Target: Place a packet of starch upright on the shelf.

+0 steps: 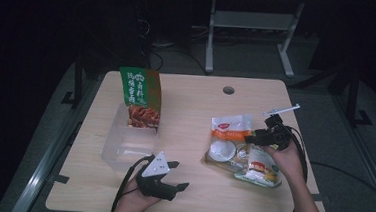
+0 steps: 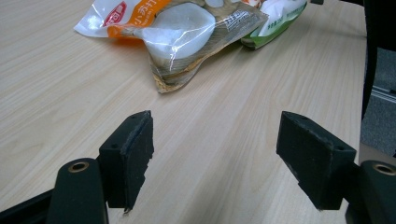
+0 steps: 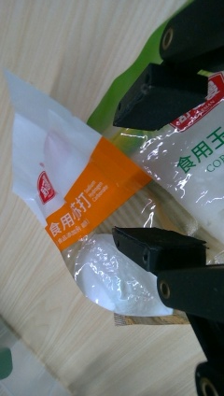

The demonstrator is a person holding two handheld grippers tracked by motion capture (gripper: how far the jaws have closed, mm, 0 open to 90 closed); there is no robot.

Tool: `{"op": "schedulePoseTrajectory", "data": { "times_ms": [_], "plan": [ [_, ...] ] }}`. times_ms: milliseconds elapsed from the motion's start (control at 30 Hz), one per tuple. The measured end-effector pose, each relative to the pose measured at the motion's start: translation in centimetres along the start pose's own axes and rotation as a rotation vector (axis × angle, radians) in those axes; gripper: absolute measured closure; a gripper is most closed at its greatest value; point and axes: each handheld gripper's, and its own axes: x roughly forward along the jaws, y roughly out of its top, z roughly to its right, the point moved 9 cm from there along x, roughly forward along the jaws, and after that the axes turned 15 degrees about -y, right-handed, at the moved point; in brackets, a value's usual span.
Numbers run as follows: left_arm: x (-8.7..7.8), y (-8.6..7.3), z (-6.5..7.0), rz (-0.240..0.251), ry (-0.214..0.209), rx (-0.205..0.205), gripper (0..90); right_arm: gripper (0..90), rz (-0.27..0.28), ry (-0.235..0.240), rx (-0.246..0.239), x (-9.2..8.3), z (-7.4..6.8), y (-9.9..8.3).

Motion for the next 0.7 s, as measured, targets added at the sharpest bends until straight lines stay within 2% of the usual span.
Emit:
{"op": "schedulePoseTrajectory", "data": {
  "times_ms": [167,233,267,367,433,533,667,700],
  "plan": [
    [0.1,0.0,0.1,-0.002,-0.001,0.005,27.1,38.9,-0.019,0.030,0.018,1.0,-0.2,-0.7],
    [0.2,0.0,0.1,-0.002,-0.002,0.004,27.2,40.2,-0.010,0.037,0.026,1.3,-0.4,-0.8],
    [0.2,0.0,0.1,-0.003,-0.002,0.004,27.2,40.3,0.003,0.041,0.014,1.5,-0.4,-0.8],
    [0.2,-0.1,0.1,-0.006,-0.003,0.004,27.0,42.0,-0.008,0.056,0.031,2.0,-0.8,-1.0],
    [0.2,0.0,0.1,-0.005,-0.005,0.003,26.9,43.8,-0.001,0.066,0.041,2.2,-0.9,-1.1],
    [0.2,0.0,0.0,-0.003,-0.006,0.000,26.9,46.7,0.013,0.107,0.063,2.5,-1.3,-1.1],
    [0.2,0.0,0.0,-0.002,-0.010,-0.002,26.8,50.1,0.049,0.127,0.078,2.6,-1.6,-0.8],
    [0.2,0.1,0.0,0.001,-0.012,-0.002,26.8,55.2,0.063,0.123,0.083,2.8,-1.7,-0.9]
  ]
}}
